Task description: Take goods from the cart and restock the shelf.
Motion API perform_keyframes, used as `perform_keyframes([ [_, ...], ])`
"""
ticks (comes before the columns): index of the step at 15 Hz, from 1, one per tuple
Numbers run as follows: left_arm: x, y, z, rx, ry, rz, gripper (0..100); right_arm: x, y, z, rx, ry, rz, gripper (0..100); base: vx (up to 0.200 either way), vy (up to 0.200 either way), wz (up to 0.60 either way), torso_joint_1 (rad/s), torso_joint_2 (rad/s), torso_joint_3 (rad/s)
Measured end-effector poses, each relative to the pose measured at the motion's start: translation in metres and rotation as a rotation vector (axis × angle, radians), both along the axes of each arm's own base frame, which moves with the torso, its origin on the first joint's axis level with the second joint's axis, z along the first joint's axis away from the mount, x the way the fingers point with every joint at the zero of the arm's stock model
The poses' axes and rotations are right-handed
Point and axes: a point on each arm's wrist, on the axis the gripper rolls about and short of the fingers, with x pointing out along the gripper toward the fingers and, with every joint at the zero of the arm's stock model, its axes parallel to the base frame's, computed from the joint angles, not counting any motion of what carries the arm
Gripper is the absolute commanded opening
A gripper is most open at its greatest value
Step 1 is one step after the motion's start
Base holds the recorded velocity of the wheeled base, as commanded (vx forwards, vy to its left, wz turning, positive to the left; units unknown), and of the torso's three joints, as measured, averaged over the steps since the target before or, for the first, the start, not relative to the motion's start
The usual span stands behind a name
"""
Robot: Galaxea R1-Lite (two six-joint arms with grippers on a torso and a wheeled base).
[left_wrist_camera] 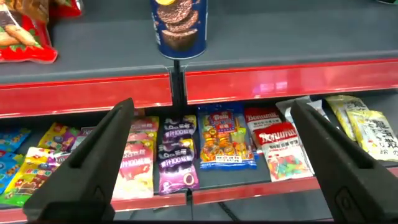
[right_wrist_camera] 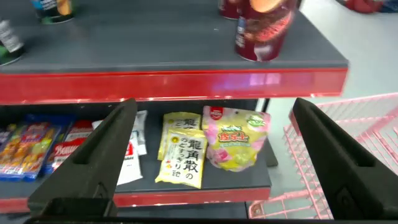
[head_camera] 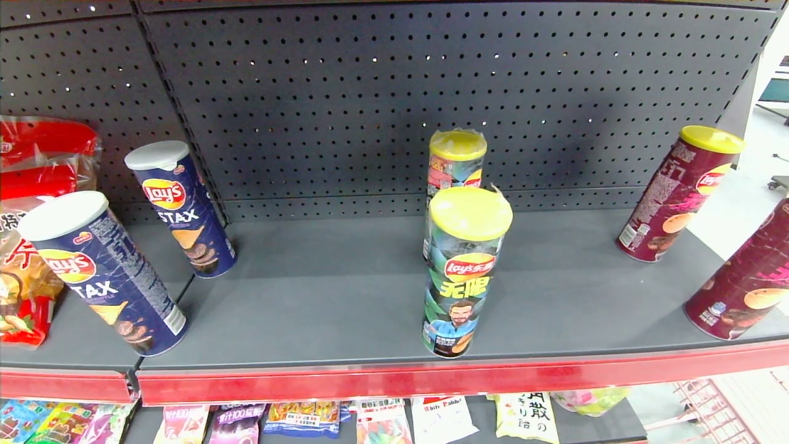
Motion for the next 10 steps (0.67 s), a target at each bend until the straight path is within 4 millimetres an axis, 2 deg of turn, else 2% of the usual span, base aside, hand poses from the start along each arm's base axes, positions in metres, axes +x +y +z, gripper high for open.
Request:
perform_keyframes([
  [4, 0.0000, 0.0000, 0.0001, 0.001, 0.000, 0.000, 100, 0.0018, 0.0008, -0.0037, -0.019, -0.008, 0.035, 100, 0.000, -0.200, 0.00, 0.002, 0.00, 0.001],
  [10, 0.0001, 0.0000, -0.0002, 0.001, 0.002, -0.002, 100, 0.0019, 0.0008, -0.0044, -0.008, -0.004, 0.035, 100, 0.000, 0.000, 0.00, 0.000, 0.00, 0.000],
])
